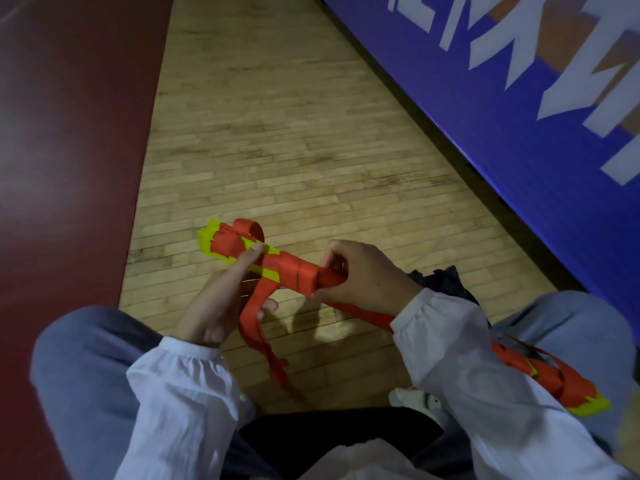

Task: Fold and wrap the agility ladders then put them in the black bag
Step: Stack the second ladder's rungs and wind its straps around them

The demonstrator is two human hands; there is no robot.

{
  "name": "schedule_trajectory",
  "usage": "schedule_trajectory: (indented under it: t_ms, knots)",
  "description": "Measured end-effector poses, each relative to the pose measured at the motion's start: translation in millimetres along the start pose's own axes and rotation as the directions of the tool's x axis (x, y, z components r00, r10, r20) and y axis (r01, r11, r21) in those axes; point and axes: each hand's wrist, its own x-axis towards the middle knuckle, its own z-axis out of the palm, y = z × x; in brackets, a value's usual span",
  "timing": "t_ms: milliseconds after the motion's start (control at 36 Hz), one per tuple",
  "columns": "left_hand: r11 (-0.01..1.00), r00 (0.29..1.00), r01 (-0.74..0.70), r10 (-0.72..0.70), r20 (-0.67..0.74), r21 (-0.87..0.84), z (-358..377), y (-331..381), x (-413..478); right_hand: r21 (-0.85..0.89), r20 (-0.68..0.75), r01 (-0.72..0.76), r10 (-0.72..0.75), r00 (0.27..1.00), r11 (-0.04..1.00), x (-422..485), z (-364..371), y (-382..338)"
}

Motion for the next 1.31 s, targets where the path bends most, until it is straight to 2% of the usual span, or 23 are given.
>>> schedule_trajectory:
  t_ms: [111, 250, 333, 389, 444, 583, 694, 778, 861, 944, 1306]
  knots:
    - [1.000, 0.999, -0.014, 0.014, -0.039, 0.007, -0.2, -4.2, 3.1, 0.044, 0.025, 0.004, -0.005, 1.000, 0.999, -0.6, 1.7, 4.6]
    - [0.999, 0.999, 0.009, -0.007, -0.054, 0.036, -1.1, -7.7, 2.3, 0.195, 0.217, -0.148, 0.105, 0.971, 0.969, 4.7, -1.6, 8.2]
    - [0.999, 0.998, -0.006, 0.008, -0.056, 0.043, -1.9, -10.3, 3.0, 0.191, 0.390, -0.277, 0.186, 0.902, 0.942, 9.1, -2.0, 12.8]
    - [0.999, 0.999, -0.017, 0.019, -0.051, 0.041, -1.7, -11.1, 2.8, 0.278, 0.529, -0.397, 0.206, 0.823, 0.875, 9.5, -1.2, 15.4]
    - [0.999, 0.999, -0.017, 0.019, -0.050, 0.047, -2.6, -11.4, 2.5, 0.337, 0.599, -0.456, 0.186, 0.779, 0.824, 9.0, -2.2, 14.4]
    - [0.999, 1.000, -0.004, 0.005, -0.029, 0.042, -6.1, -11.6, 1.6, 0.330, 0.558, -0.395, 0.160, 0.814, 0.857, 8.9, -2.4, 12.9]
    - [0.998, 1.000, -0.008, 0.008, 0.000, -0.060, -2.5, -9.4, -2.5, 0.332, 0.515, -0.380, 0.171, 0.840, 0.863, 6.5, -2.8, 9.7]
    - [0.996, 0.996, 0.043, -0.037, 0.077, -0.077, -4.9, -6.9, -4.6, 0.344, 0.483, -0.363, 0.168, 0.859, 0.866, 5.1, -3.8, 6.6]
    - [0.997, 0.979, 0.080, -0.076, 0.189, -0.017, -7.9, -5.3, -5.4, 0.347, 0.413, -0.314, 0.156, 0.897, 0.884, 3.0, -5.5, 4.9]
    - [0.993, 0.962, 0.120, -0.121, 0.245, 0.020, -12.1, -4.5, -5.4, 0.334, 0.334, -0.279, 0.164, 0.928, 0.901, 4.0, -9.2, 5.8]
    - [0.998, 0.986, 0.070, -0.069, 0.152, -0.002, -9.8, 1.8, -7.6, 0.171, 0.154, -0.191, 0.165, 0.974, 0.967, -1.3, -9.7, 7.9]
